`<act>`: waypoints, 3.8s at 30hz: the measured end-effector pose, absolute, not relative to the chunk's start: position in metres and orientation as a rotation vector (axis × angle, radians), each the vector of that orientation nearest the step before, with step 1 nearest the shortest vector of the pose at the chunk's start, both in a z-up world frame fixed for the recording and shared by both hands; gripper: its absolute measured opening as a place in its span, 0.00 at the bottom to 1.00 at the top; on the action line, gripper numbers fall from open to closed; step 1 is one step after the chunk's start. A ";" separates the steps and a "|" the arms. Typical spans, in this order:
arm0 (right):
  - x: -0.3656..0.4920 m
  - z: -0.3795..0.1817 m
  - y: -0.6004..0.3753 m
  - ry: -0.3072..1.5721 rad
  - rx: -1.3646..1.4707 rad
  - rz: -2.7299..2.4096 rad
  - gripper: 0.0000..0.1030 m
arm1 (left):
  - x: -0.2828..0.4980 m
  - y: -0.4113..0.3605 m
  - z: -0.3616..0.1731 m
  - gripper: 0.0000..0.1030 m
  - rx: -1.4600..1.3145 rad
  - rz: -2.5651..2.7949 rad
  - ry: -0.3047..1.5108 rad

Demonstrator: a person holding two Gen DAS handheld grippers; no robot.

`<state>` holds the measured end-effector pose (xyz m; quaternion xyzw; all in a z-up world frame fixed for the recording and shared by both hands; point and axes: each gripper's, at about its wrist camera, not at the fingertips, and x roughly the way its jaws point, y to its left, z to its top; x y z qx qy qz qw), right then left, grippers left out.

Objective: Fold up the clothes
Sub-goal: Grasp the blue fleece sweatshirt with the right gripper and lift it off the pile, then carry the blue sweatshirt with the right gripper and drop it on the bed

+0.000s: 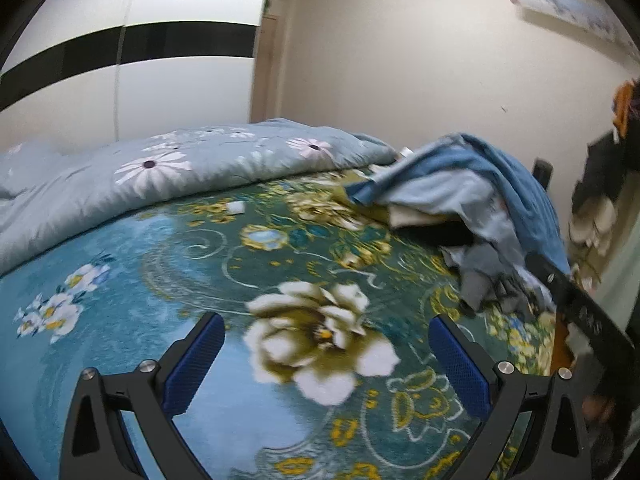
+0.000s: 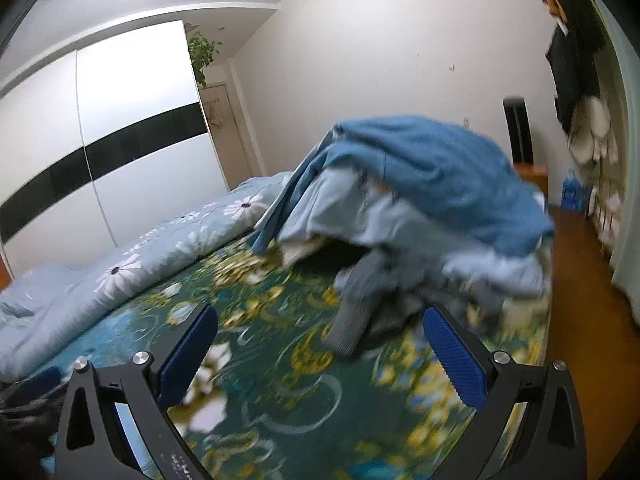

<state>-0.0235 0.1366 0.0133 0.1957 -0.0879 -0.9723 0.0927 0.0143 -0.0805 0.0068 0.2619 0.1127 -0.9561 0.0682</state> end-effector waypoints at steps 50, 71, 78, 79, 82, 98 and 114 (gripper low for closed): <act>-0.213 0.200 0.162 0.508 0.537 -3.221 0.06 | 0.051 -0.163 -0.011 1.00 0.857 -2.808 0.584; -0.003 0.376 0.053 0.236 0.064 -2.651 0.06 | 0.229 -0.226 0.067 1.00 0.509 -2.638 0.561; 0.050 0.246 -0.063 0.489 0.449 -2.154 0.06 | 0.320 -0.242 0.081 1.00 0.444 -2.515 0.545; 0.060 0.221 -0.083 0.533 0.496 -2.089 0.06 | 0.331 -0.243 0.081 1.00 0.447 -2.498 0.536; 0.095 0.153 -0.143 0.550 0.627 -1.894 0.06 | 0.360 -0.244 0.078 1.00 0.477 -2.453 0.509; 0.193 -0.012 -0.316 0.686 0.931 -1.466 0.09 | 0.408 -0.275 0.022 1.00 0.667 -2.314 0.564; 0.114 -0.019 -0.138 0.666 0.865 -1.562 0.51 | 0.332 -0.282 -0.044 1.00 0.897 -2.296 0.640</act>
